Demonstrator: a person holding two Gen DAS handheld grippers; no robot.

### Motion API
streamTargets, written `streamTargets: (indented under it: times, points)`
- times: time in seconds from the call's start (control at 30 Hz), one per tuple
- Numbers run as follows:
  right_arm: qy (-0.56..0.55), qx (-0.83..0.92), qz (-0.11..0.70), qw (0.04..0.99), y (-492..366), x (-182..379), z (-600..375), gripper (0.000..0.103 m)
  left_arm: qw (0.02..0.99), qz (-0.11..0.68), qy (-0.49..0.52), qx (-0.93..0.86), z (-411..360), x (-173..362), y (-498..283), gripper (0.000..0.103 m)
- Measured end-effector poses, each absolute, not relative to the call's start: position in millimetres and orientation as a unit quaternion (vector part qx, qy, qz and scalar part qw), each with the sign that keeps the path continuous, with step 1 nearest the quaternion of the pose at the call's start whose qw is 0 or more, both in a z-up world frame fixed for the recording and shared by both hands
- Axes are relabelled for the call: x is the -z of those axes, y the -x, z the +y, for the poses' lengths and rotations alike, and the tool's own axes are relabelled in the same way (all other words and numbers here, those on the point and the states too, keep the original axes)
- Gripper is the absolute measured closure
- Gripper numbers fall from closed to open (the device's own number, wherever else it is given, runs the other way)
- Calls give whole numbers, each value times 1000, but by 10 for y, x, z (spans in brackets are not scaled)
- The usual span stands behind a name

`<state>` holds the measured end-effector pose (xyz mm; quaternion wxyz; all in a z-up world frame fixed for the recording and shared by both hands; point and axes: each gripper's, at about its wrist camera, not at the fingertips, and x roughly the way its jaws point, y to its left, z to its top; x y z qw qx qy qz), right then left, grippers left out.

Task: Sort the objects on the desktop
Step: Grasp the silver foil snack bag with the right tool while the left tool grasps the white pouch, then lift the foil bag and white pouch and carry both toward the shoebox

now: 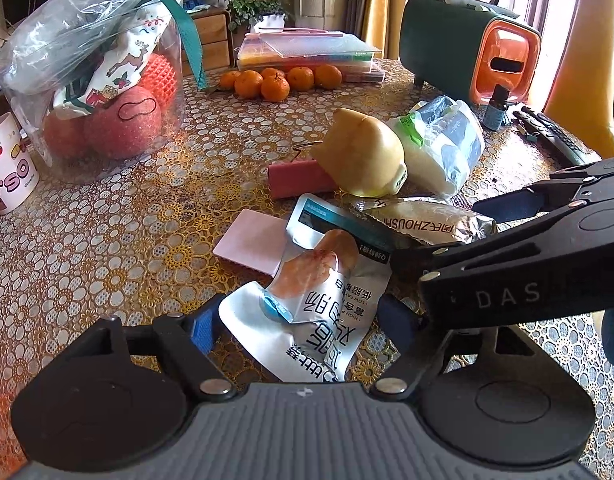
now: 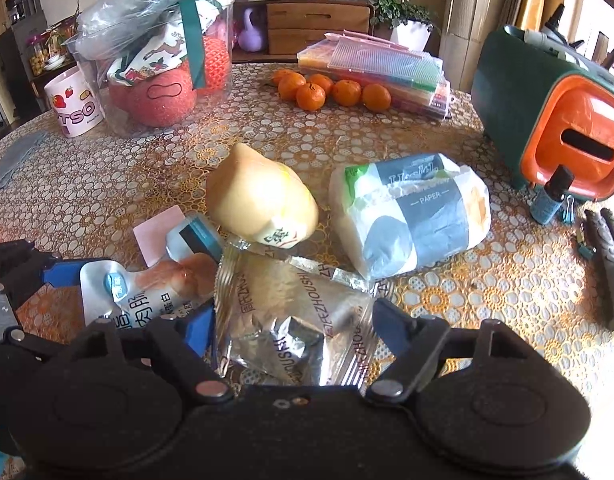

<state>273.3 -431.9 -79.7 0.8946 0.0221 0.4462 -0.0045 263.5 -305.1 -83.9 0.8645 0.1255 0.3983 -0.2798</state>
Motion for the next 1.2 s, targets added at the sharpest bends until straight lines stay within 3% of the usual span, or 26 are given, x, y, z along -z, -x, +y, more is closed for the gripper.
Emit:
streamTargets:
  times: [0.47,0.63,1.2]
  points:
    - [-31,1,444,895,-2695,771,-4340,40,858,411,-118,284,-3033,797,-2598,37]
    - [-30,-2,443,896,-2618,739,-4357,46,855,423,-93,287,-2970,747,-2580,70]
    - [-41,-29,456,889,-2149,649,-4262,51,848,436,-78,292,-2808,629,-2155,87]
